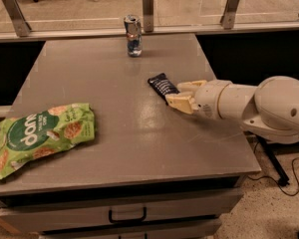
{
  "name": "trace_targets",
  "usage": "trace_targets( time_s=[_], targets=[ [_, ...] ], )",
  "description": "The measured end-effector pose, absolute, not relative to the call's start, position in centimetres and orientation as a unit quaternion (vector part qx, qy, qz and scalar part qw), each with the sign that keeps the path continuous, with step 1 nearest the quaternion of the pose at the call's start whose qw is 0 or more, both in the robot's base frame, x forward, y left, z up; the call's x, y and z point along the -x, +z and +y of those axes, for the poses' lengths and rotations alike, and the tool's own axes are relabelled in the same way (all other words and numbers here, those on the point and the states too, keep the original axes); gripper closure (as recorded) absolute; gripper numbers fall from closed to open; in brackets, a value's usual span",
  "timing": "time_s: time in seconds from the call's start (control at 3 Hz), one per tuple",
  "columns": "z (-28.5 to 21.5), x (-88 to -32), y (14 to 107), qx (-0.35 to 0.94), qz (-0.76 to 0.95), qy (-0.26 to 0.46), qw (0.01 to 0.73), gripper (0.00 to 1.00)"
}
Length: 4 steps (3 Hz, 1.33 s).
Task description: Move rxbar blueberry near green rice chip bag
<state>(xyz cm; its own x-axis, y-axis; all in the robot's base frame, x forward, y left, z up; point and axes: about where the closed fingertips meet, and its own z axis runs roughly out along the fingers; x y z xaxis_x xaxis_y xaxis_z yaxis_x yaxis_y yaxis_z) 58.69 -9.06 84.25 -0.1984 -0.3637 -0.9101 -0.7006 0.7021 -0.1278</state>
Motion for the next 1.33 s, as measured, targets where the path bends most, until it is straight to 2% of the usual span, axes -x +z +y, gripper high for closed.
trace_targets(
  time_s=[0.33, 0.67, 1.0, 1.33],
  targets=[
    [-8.5, -58.4, 84.0, 0.359, 0.757, 0.160, 0.523, 0.81],
    [-7.4, -57.5, 86.1, 0.386, 0.739, 0.170, 0.525, 1.00],
    [-4.3, -55.4, 89.1, 0.426, 0.712, 0.218, 0.514, 1.00],
    [-0.4, -51.3, 91.4, 0.459, 0.674, 0.308, 0.490, 1.00]
  ],
)
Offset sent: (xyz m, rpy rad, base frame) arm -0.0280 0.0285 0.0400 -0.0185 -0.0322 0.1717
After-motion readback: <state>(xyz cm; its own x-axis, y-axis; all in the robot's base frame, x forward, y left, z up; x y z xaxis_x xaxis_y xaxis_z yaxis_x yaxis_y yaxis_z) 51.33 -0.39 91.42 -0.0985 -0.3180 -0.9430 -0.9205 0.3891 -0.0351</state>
